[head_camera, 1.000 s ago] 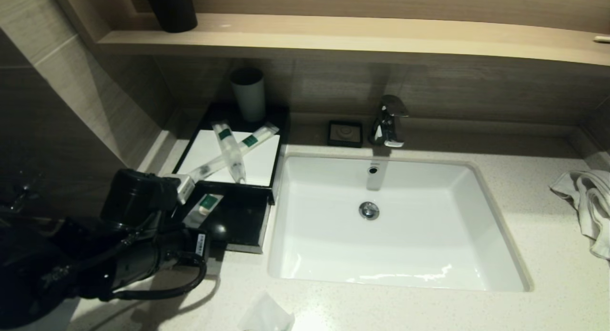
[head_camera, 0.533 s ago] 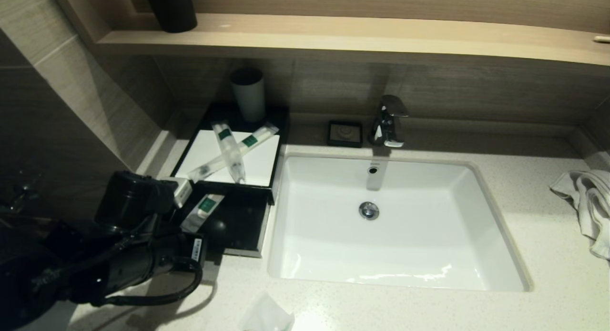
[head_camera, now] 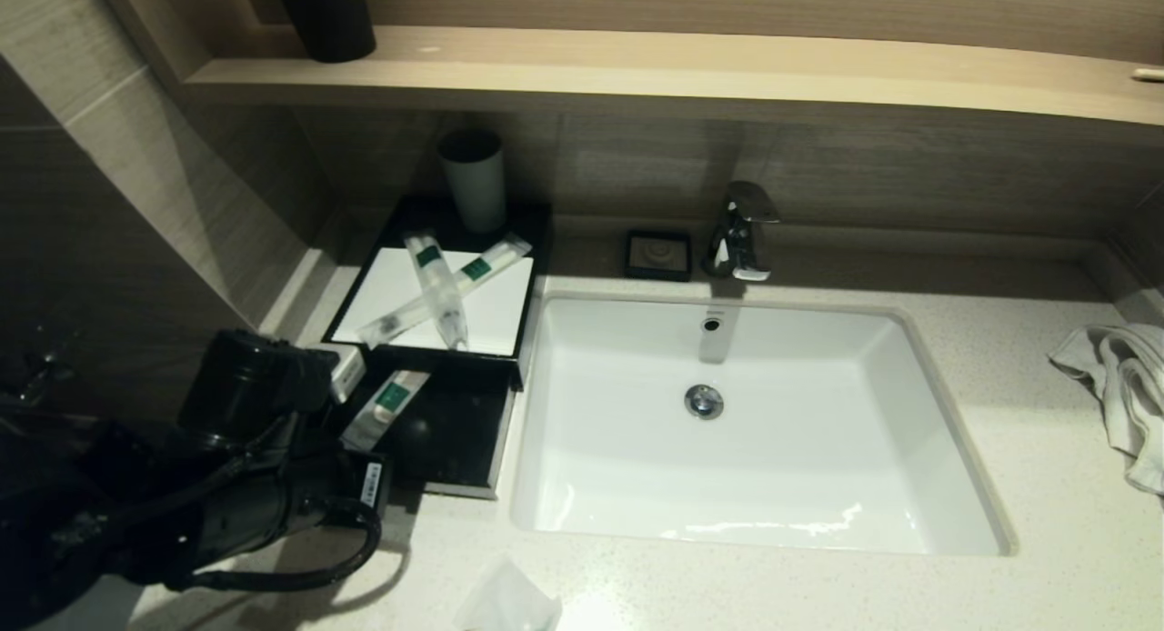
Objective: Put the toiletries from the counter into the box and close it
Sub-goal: Open the drawer
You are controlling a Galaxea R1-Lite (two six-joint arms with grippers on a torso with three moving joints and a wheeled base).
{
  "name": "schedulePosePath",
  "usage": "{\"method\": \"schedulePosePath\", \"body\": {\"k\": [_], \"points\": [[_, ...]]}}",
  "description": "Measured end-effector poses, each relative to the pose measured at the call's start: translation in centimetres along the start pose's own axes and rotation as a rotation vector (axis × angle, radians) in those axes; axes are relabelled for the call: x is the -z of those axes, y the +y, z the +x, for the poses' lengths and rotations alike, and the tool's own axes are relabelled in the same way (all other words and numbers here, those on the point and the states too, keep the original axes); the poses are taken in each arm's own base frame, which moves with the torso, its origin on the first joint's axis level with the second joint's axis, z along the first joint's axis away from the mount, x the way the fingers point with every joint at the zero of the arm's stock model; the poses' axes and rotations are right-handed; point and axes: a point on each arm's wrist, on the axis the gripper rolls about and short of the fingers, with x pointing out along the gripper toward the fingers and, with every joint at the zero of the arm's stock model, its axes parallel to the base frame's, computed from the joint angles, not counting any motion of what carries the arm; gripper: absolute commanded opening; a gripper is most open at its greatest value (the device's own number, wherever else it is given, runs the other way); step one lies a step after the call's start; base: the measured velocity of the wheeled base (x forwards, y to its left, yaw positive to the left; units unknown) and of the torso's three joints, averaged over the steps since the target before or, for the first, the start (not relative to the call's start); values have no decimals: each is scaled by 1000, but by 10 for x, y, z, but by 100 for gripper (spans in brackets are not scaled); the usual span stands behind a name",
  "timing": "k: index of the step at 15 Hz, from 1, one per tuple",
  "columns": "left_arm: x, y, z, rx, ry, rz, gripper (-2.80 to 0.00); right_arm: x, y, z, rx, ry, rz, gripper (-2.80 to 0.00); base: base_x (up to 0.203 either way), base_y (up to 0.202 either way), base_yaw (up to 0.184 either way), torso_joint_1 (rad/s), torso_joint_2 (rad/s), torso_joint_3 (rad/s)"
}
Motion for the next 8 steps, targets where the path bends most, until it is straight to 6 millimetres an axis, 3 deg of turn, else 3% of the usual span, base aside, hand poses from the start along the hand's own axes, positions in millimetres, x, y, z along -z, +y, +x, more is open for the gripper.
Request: {"method": "schedulePosePath", "body": {"k": [8], "points": [[3, 2, -7, 16, 40, 32, -280, 0, 0, 0, 0, 0, 0, -280, 0, 0, 0, 0, 0, 0]]}}
